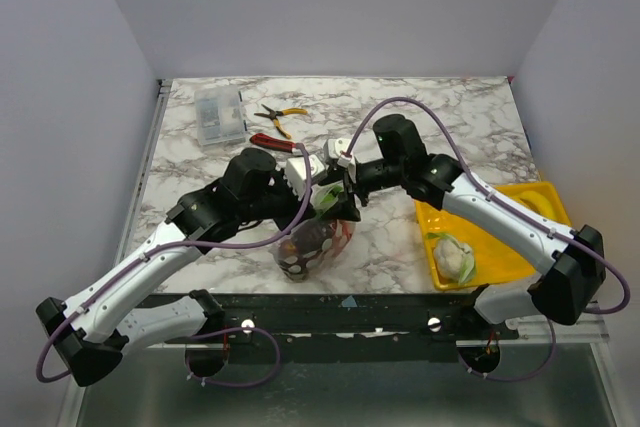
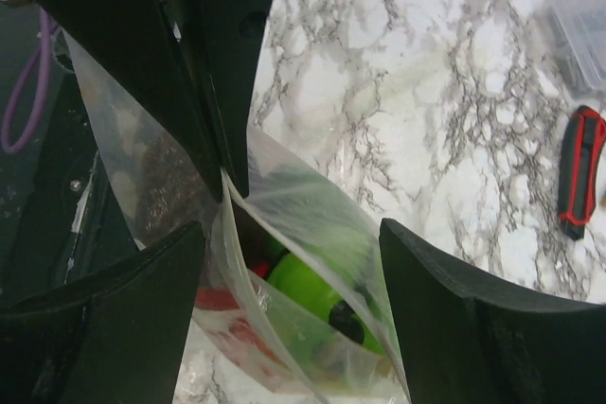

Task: Place the food in the zip-top bag and seal the zipper
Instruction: Zip the zipper food storage bag at the center of the board.

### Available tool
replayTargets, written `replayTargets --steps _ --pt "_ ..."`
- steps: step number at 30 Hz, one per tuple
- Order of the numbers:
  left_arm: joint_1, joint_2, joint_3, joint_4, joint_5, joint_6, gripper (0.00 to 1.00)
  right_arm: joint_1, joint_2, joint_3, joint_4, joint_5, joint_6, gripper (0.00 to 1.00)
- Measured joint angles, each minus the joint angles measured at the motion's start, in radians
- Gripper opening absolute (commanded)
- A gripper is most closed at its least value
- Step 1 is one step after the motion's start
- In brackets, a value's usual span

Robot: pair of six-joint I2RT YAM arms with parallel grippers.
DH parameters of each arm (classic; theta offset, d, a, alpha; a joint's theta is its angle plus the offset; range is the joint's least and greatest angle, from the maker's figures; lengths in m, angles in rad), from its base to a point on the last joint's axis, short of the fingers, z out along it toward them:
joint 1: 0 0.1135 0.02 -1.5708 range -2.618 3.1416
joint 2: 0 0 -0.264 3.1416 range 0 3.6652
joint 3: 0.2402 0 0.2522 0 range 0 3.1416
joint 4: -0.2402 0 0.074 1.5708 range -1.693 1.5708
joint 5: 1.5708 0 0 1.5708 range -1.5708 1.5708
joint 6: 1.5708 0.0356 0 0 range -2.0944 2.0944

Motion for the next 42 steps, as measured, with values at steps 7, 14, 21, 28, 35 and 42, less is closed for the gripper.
replayTargets --steps 7,14,21,28,35,42 --pt "0.000 0.024 -0.001 0.000 0.024 0.025 0.00 0.000 0.068 0.066 -0.064 -0.097 -0.068 0.56" --pt "0.003 0.024 -0.005 -0.010 0.016 0.028 0.21 -0.010 0.106 0.081 -0.123 -0.136 -0.097 0.01" --pt "0.004 -0.057 -0.057 0.037 -0.057 -0.079 0.88 -0.010 0.063 -0.049 -0.041 -0.082 -0.032 0.00" --pt "0.015 -0.436 -0.325 0.198 -0.193 -0.245 0.99 -0.066 -0.084 -0.227 0.080 -0.042 0.081 0.00" --pt "0.017 -0.733 -0.626 0.426 -0.201 -0.328 0.82 -0.129 -0.095 -0.235 0.143 -0.038 0.146 0.00" --pt "0.017 -0.877 -0.782 0.616 -0.225 -0.391 0.95 -0.129 -0.095 -0.239 0.151 -0.038 0.154 0.00"
